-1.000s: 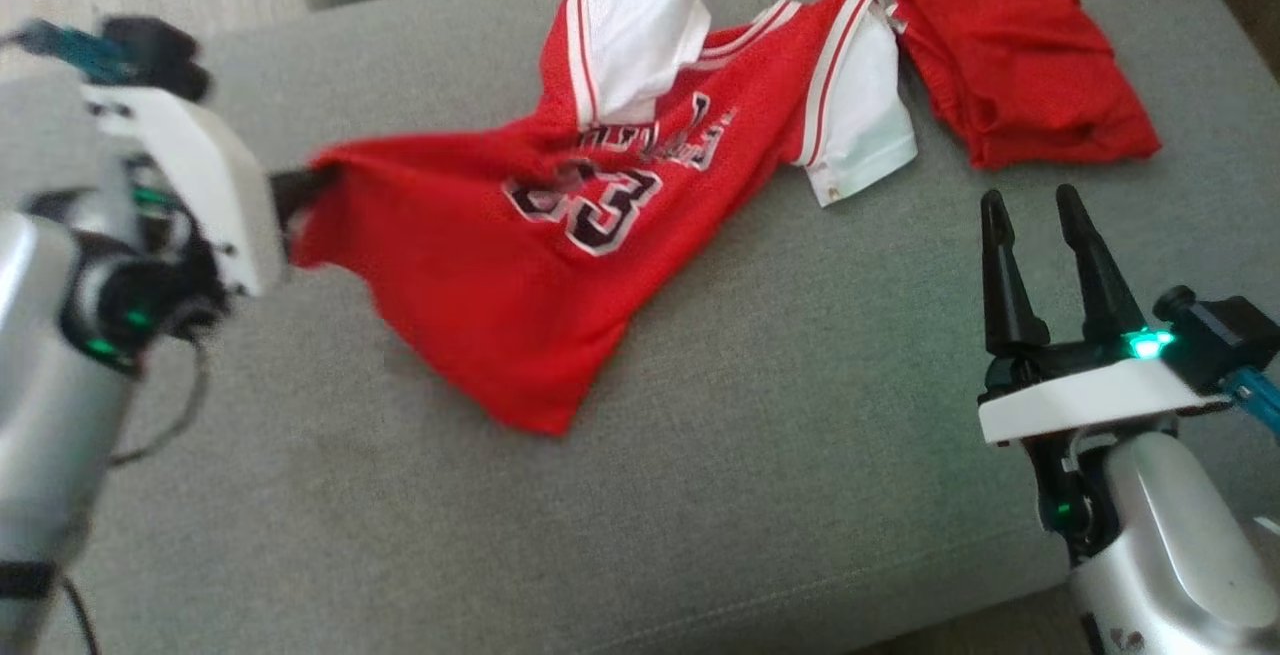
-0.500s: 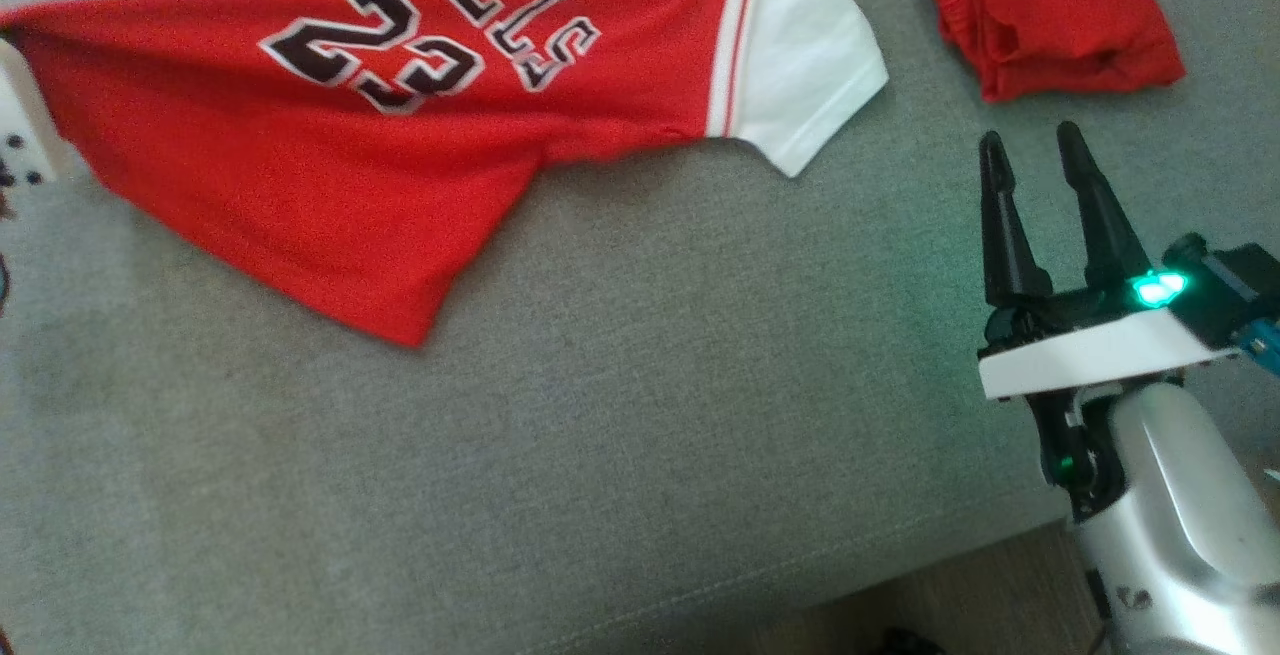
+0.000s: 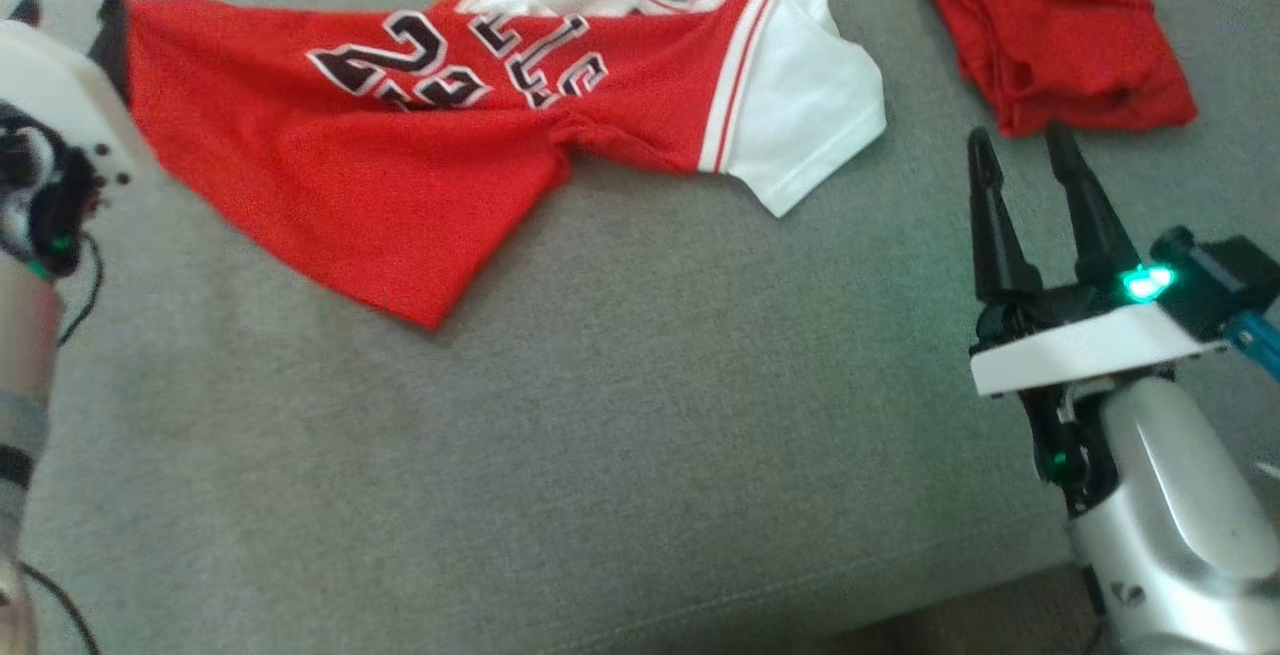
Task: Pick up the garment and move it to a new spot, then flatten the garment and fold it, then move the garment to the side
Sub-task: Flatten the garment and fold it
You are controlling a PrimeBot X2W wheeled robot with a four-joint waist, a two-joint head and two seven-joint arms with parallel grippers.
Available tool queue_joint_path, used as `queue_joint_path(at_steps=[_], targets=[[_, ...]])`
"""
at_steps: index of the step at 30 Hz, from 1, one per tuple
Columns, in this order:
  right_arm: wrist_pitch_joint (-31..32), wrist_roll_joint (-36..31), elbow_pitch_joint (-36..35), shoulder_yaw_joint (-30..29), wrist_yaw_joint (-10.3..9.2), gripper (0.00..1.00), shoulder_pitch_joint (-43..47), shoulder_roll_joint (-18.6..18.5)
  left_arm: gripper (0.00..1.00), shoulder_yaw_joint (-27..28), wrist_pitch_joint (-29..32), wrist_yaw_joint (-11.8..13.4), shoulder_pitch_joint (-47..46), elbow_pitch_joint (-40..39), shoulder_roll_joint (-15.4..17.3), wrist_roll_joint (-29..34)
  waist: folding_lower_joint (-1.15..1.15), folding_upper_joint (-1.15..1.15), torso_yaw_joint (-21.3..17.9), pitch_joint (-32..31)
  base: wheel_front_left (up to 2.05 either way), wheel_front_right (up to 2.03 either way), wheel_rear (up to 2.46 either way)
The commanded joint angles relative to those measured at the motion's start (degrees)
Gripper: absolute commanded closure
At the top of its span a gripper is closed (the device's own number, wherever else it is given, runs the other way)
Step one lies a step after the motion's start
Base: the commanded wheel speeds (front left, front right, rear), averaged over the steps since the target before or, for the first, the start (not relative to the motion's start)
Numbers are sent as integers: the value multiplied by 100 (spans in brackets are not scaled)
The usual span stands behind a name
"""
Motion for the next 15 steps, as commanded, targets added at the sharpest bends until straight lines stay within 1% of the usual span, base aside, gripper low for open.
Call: queue_joint_path(at_steps=[1,5,7,8,11,15], targets=[[-61,41,-129,46,-4,0,60,-37,0,136,-140,-29,-115,-212,207,10,0,0,201,-273,0,0,0],[-61,8,-68,-15,-4,0,253,2,0,94,-653,-118,248,-585,-72,-49,0,0,403,-633,0,0,0],[-61,-15,-32,-43,-4,0,358,28,0,58,-762,-140,523,-829,-202,-107,0,0,497,-770,0,0,0],[-61,-20,-12,-55,-4,0,397,35,0,25,-718,-156,674,-933,-264,-153,0,0,536,-827,0,0,0],[-61,-31,23,-59,-4,0,457,49,0,-240,-187,-305,1080,-1251,-377,-267,0,0,588,-910,0,0,0],[-61,-13,4,-36,-4,0,436,33,0,-764,696,-499,1407,-1818,-383,-344,0,0,554,-893,0,0,0]])
